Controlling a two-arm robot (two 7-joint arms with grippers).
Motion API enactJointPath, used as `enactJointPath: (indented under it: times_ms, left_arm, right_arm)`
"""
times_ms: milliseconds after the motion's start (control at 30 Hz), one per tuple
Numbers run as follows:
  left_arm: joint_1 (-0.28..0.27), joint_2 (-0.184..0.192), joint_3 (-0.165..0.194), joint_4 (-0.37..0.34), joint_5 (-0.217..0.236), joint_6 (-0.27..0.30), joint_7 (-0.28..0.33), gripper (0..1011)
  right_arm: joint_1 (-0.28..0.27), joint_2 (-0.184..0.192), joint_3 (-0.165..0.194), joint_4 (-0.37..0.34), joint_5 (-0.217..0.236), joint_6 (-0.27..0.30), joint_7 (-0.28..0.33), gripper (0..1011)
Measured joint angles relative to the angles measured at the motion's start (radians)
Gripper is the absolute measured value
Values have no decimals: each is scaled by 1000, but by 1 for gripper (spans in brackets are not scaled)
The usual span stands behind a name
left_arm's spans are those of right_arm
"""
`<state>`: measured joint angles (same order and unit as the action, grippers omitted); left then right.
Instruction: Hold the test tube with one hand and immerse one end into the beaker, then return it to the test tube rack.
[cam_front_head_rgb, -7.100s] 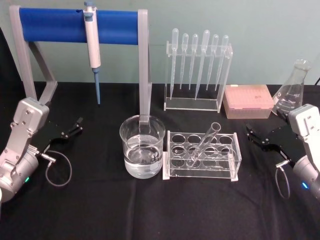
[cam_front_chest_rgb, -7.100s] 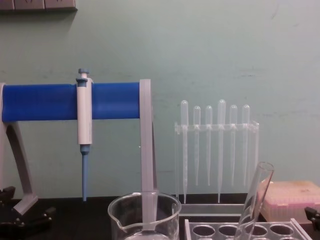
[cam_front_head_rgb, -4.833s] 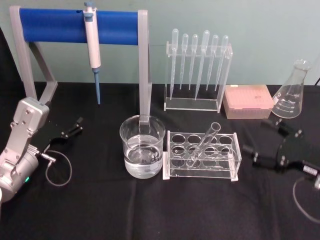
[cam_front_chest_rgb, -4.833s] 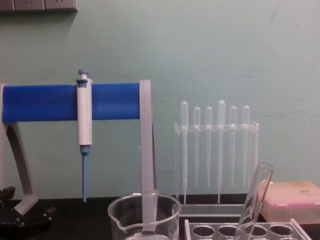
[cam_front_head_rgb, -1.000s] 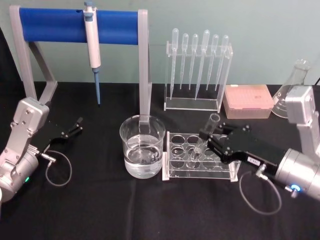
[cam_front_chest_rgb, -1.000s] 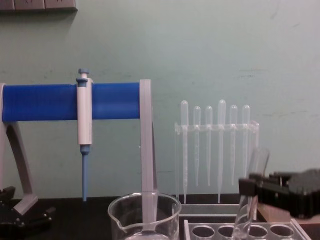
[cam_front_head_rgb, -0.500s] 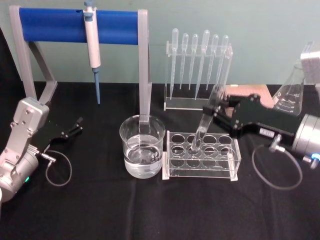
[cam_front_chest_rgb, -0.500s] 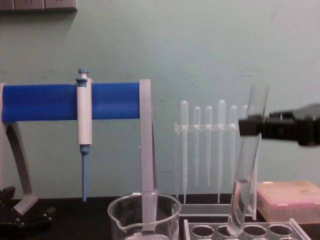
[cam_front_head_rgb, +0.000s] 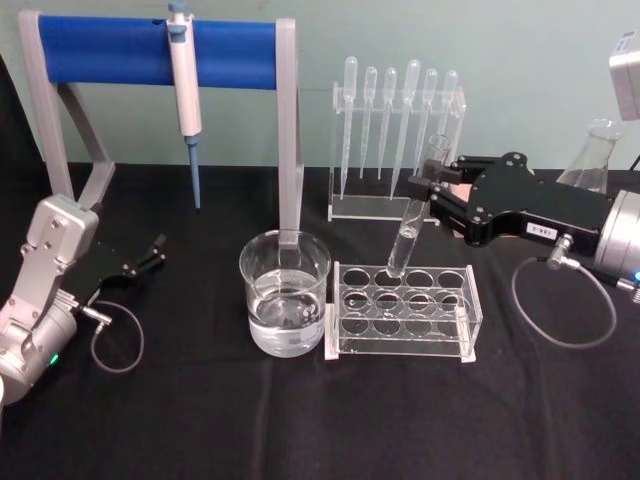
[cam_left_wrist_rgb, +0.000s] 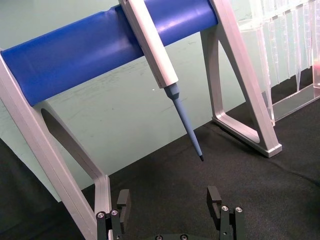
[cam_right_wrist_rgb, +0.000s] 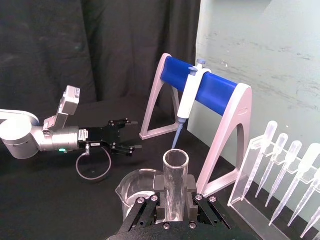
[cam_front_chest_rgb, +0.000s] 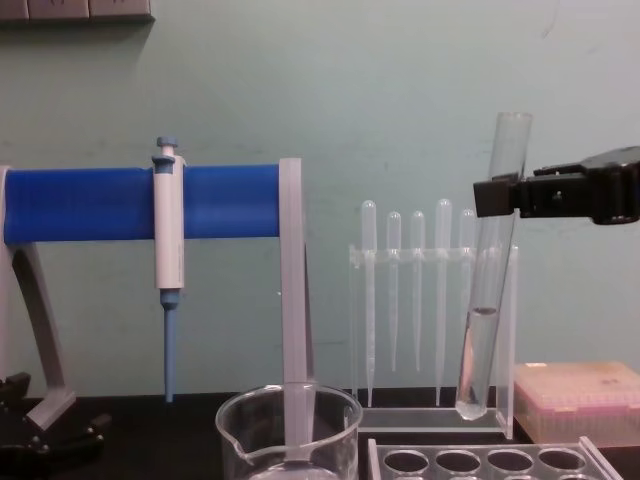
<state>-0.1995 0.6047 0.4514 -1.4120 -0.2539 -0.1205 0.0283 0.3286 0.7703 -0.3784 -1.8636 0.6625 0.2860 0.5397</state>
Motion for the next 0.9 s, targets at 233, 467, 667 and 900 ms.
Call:
enactJointPath:
  times_ms: [233,467,667,900]
  left_arm:
    - [0,0,0,0,0,0,0,1000]
    - [0,0,0,0,0,0,0,1000]
    - [0,0,0,0,0,0,0,1000]
    - [0,0,0,0,0,0,0,1000]
  right_arm:
    - [0,0,0,0,0,0,-1,241]
    - [-1,-1,1,1,0,0,-1,241]
    - [-1,-2,1,1,0,-1,-1,241]
    - [-2,-2,2,2,-1,-1,-1,241]
